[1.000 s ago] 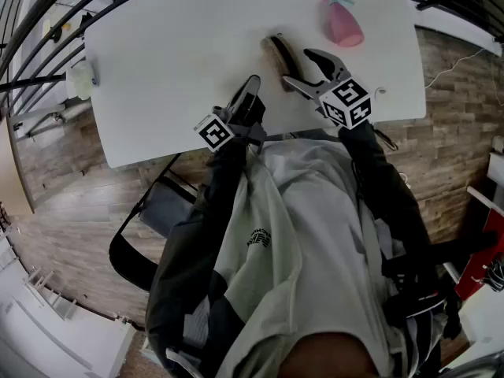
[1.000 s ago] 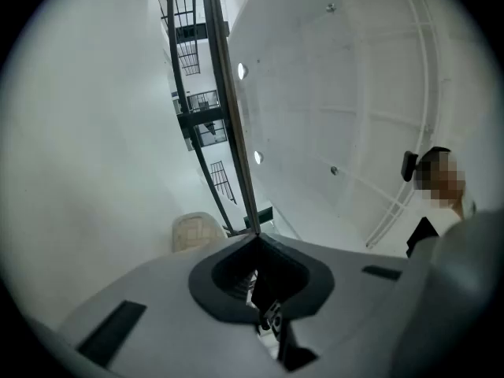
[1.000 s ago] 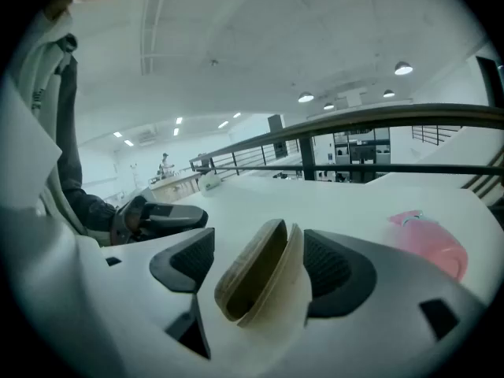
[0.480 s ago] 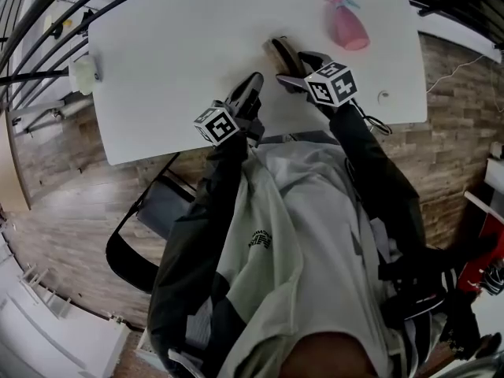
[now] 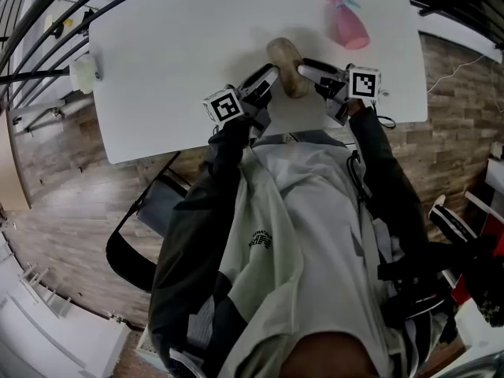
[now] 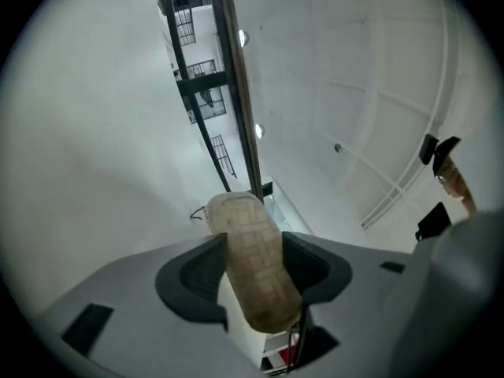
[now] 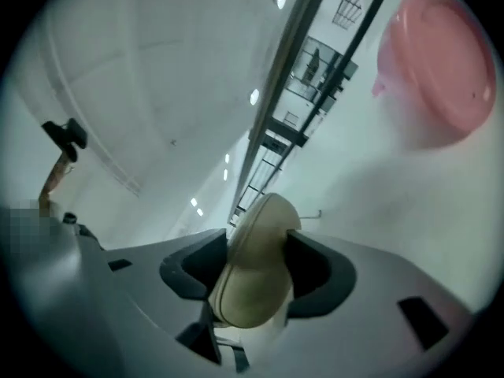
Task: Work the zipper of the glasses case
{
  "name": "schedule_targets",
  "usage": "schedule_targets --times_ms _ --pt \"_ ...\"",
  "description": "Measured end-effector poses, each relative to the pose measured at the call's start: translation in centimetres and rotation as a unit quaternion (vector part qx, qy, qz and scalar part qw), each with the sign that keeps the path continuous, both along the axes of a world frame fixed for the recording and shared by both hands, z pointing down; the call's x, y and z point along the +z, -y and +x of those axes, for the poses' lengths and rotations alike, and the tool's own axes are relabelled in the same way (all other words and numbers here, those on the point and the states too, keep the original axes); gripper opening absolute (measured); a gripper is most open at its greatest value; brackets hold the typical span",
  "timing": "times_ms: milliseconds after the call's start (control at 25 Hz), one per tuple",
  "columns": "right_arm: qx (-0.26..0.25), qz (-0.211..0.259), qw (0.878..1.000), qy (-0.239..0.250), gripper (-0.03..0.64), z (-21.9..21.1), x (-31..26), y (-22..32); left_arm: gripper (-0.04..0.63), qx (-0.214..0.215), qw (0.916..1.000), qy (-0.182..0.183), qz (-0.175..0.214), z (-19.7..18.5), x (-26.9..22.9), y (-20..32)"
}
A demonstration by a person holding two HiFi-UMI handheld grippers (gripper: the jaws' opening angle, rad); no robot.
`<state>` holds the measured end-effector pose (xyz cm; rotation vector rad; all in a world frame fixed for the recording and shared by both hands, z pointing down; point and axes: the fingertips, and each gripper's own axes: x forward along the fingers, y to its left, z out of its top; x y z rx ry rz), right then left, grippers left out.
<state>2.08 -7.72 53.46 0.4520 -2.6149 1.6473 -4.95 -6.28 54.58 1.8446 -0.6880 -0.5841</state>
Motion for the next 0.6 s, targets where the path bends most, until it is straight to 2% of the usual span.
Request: schedule_targets --times_ms 40,80,120,160,200,280,320,440,520,560,600 --pt "0.007 0.028 0.999 0.038 0.185 0.5 -1.7 0.0 0.246 -0.003 0.9998 -0.021 0.006 0.1 -0.8 -0.2" --pt "0.014 0.057 0.996 0.068 -0.006 0.9 -3.5 0.0 0.276 -0.001 0.9987 -0.045 0.024 0.2 -2.1 -0.5" --pt "0.017 0.078 0.993 0.084 -0.006 1.1 -4.8 -0.1 0.281 0.005 0.996 -0.073 0.051 0.6 -3.8 -0.9" --pt "0.011 0.091 0.993 0.077 -0.006 0.9 -5.2 -0.2 0.289 0.013 0.9921 -0.097 0.079 1.1 -5.4 -1.2" --pt "-0.004 0.1 0.994 0.047 -0.006 0.4 -4.7 -0.5 0.293 0.02 0.9888 -0.109 0.1 1.7 -6.5 -1.4" --pt "-0.026 0.116 0.993 -0.024 -0.006 -0.3 -2.5 -0.8 0.293 0.022 0.9901 -0.086 0.108 2.9 -6.0 -1.1" --pt "-0.024 0.117 0.992 -0.032 -0.006 -0.3 -1.8 -0.7 0.293 0.02 0.9927 -0.067 0.098 3.4 -5.0 -0.8" --pt "0.01 0.101 0.995 0.015 -0.005 1.0 -3.6 -0.5 0.293 0.007 0.9968 -0.034 0.072 3.3 -3.0 -0.6" --pt "0.051 0.12 0.991 0.01 -0.005 3.0 -5.2 -0.2 0.293 0.0 0.9975 -0.015 0.069 2.5 -2.6 -0.8" --pt "0.072 0.134 0.988 -0.013 0.008 4.1 -5.6 0.1 0.292 -0.002 0.9978 -0.01 0.066 2.1 -2.3 -0.8" --pt "0.09 0.144 0.984 -0.044 0.1 5.2 -5.3 0.5 0.293 -0.004 0.998 -0.006 0.063 1.7 -2.0 -0.7"
